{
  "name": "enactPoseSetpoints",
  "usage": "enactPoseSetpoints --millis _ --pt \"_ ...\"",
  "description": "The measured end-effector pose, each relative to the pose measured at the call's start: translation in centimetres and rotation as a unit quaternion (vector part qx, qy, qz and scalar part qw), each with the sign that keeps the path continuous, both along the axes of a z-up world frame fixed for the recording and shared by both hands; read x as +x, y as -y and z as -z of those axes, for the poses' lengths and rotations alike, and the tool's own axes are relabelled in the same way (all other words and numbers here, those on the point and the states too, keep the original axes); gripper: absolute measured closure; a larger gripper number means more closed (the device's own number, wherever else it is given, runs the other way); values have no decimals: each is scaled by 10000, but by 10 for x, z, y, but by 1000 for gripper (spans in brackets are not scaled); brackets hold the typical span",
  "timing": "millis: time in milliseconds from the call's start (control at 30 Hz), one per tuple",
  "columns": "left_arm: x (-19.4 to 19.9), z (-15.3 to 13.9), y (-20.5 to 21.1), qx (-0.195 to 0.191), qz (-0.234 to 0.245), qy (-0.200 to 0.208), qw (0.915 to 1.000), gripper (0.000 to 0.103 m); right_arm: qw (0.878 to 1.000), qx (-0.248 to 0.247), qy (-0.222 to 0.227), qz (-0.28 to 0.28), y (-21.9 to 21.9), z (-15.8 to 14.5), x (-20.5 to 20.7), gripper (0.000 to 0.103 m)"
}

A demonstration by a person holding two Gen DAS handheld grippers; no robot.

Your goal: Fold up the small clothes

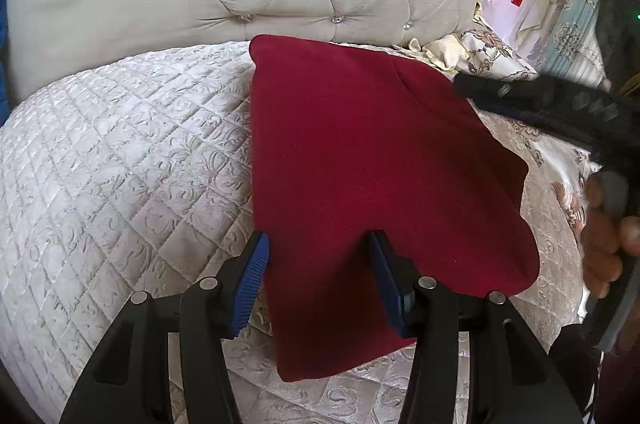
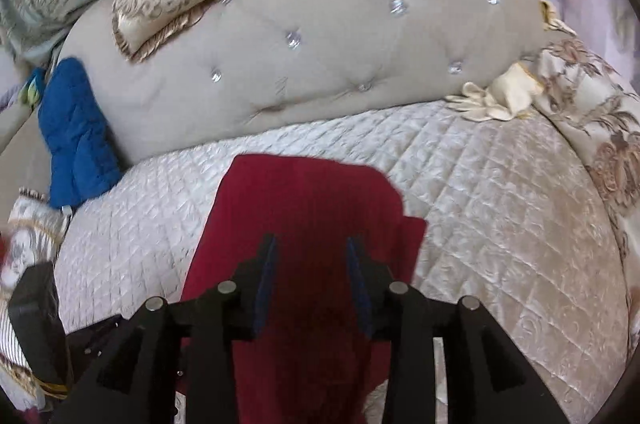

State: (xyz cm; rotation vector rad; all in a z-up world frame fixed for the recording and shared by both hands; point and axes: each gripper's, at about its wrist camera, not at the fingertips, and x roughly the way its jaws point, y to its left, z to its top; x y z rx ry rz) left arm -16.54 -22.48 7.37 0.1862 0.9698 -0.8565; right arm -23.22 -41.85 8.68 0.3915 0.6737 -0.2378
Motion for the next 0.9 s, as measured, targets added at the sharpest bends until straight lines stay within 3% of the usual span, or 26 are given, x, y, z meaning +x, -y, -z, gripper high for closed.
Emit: enactPoseSetpoints --millis 100,167,367,433,533,567,667,800,900 --pt "0 0 0 0 27 -4 10000 73 9970 -79 -680 353 11 37 14 69" --pt "1 0 1 22 38 1 10000 73 9976 166 -514 425 18 46 8 69" --pt "6 -1 -3 -62 -33 -170 9998 73 9991 157 -253 296 8 21 -21 65" --pt "9 -3 -6 -209 -63 -256 9994 73 9993 232 -146 263 6 24 -28 57" --pt "12 -4 -8 -399 -104 -389 9984 73 9972 458 -556 189 11 54 -18 45" --pt "13 -4 -9 -445 -119 -445 9979 73 9963 649 -526 191 15 60 -18 39" --pt "22 -3 -14 -684 -162 -668 9953 71 9953 921 -148 262 25 55 -29 34" --pt "43 0 -17 -1218 -338 -1129 9855 62 9928 1164 140 231 40 54 -33 17" --pt "59 12 -11 -1210 -443 -1410 9816 59 9886 1491 201 58 55 64 -19 14"
